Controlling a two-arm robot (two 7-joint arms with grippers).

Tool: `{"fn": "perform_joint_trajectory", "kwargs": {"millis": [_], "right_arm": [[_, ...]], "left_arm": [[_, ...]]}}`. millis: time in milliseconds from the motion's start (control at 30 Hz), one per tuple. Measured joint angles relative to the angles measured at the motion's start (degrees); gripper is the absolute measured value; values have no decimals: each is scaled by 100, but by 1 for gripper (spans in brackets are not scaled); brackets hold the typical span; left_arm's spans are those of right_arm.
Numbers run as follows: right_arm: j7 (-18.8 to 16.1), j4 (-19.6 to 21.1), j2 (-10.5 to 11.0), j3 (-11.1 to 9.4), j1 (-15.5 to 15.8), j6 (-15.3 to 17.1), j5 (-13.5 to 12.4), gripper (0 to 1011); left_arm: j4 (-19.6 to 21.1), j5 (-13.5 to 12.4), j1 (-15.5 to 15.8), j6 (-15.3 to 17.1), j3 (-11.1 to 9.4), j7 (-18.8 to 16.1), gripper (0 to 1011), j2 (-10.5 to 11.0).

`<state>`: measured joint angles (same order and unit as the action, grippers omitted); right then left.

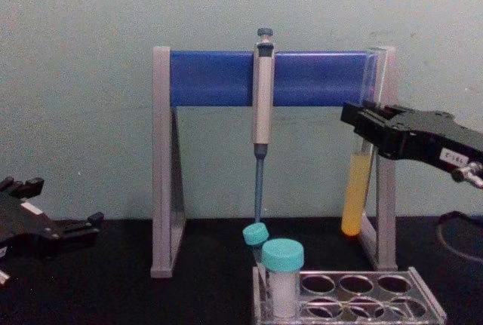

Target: Pick up the test tube from the test tube rack, shake it, then place it back into the test tube rack.

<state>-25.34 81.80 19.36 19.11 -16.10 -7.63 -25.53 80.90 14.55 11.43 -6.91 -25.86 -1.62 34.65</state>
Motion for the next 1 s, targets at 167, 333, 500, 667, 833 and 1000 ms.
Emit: {"fn": "perform_joint_trajectory", "kwargs": {"millis": [167, 333, 500, 667, 833, 1000], "right_arm": [[11, 26, 1, -41, 32, 1, 5, 230], [11, 39, -17, -66, 46, 1, 10, 230], [7, 55, -27, -75, 57, 1, 17, 230], [3, 68, -30, -82, 67, 6, 19, 230], [0, 73, -35, -83, 68, 12, 27, 230], [-25, 117, -24, -83, 88, 24, 30, 230]], "left_arm": [[0, 0, 0, 0, 0, 0, 1010, 0], [0, 0, 0, 0, 0, 0, 1010, 0], [0, 0, 0, 0, 0, 0, 1010, 0], [0, 0, 0, 0, 0, 0, 1010, 0], [0, 0, 0, 0, 0, 0, 1010, 0], [0, 0, 0, 0, 0, 0, 1010, 0]]}}
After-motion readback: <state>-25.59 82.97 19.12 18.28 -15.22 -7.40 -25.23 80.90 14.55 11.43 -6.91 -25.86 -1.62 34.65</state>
